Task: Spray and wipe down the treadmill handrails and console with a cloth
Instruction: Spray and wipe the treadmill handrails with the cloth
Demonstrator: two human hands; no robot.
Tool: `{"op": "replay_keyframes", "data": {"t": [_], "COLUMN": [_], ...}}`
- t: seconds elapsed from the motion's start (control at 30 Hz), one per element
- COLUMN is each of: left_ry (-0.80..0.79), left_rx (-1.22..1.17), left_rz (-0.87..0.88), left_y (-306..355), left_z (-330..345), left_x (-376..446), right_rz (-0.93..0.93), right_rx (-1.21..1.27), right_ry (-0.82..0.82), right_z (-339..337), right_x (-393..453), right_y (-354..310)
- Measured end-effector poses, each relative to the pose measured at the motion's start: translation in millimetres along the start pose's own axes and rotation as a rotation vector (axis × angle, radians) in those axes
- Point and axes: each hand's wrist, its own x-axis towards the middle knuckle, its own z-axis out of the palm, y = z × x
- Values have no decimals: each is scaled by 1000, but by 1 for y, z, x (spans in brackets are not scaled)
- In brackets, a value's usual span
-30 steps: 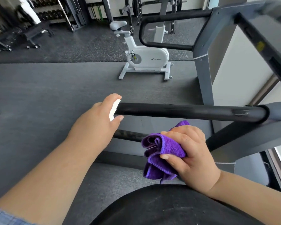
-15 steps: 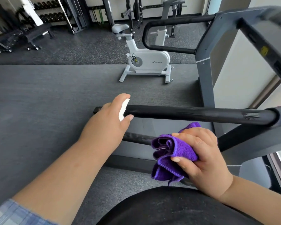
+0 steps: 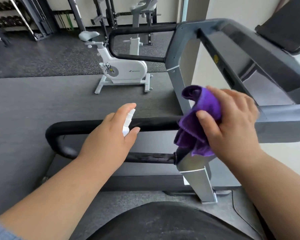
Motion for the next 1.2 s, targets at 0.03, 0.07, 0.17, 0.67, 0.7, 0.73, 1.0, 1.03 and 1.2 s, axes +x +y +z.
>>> {"op": "replay_keyframes", "data": {"t": [0.03, 0.07, 0.17, 0.67, 0.7, 0.73, 1.0, 1.03, 1.2], "left_ry": [-2, 2, 39, 172, 170, 165, 169, 177, 222], "left_rx": [-50, -91, -153, -341, -341, -340, -395, -411, -468], "left_rz": [-19, -32, -49, -130, -132, -138, -236, -259, -295], "left_y": [3, 5, 9, 22, 21, 19, -4, -8, -18], "left_z": [3, 6, 11, 17, 16, 15, 16, 17, 21], "left_x": [-1, -2, -8, -21, -22, -23, -46, -51, -68], "right_rz": [-20, -63, -125, -363, -338, -312, -397, -429, -545], "right_rx": [-174, -337, -538, -402, -400, -409, -538, -523, -463], "right_ry": [-110, -215, -366, -574, -602, -621, -519, -524, -531], "right_z": [4, 11, 29, 49, 41, 34, 62, 73, 108], "right_x": [4, 7, 8, 30, 34, 38, 28, 28, 31], "right_y": [2, 3, -3, -31, -20, -10, -42, -55, -102]}}
